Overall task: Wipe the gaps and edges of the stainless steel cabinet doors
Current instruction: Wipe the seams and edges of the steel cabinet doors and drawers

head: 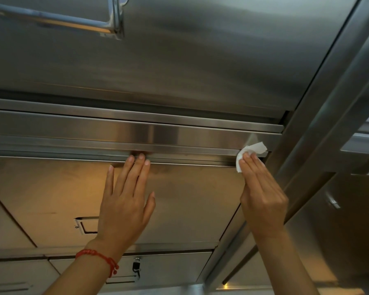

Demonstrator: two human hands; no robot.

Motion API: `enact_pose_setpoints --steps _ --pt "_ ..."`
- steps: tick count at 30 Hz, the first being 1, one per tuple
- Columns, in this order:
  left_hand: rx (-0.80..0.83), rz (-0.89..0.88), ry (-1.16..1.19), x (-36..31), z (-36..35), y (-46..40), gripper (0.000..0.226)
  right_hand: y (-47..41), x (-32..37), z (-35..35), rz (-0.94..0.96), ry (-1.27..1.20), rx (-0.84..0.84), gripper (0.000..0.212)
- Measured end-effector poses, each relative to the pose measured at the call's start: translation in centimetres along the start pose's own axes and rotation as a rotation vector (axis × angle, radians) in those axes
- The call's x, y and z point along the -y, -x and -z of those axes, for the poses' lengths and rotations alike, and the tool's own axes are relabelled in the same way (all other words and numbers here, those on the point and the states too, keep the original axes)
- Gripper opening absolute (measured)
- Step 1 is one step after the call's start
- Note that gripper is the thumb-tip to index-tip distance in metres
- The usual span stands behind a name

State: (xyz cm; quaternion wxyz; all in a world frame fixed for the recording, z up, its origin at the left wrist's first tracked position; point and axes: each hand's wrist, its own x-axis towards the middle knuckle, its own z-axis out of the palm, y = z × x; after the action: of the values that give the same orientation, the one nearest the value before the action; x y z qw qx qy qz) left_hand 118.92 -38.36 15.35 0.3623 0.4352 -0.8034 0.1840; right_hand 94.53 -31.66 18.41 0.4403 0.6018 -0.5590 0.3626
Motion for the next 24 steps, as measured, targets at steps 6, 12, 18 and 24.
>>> enact_pose_setpoints --steps 6,12,18,24 --pt "0.001 -0.003 0.002 0.0 0.1 0.0 0.057 0.2 -0.9 0.2 -0.032 0.012 -0.013 0.034" --pt "0.008 -0.002 -0.001 0.0 0.0 -0.1 0.057 0.2 -0.5 0.0 -0.062 0.005 -0.034 0.035" --pt "0.006 0.007 0.006 -0.1 0.0 -0.1 0.056 0.0 0.7 -0.4 -0.045 -0.021 -0.039 0.028" --pt "0.018 0.007 0.007 -0.1 0.1 0.0 0.056 -0.5 3.3 -0.8 -0.011 -0.065 -0.037 0.026"
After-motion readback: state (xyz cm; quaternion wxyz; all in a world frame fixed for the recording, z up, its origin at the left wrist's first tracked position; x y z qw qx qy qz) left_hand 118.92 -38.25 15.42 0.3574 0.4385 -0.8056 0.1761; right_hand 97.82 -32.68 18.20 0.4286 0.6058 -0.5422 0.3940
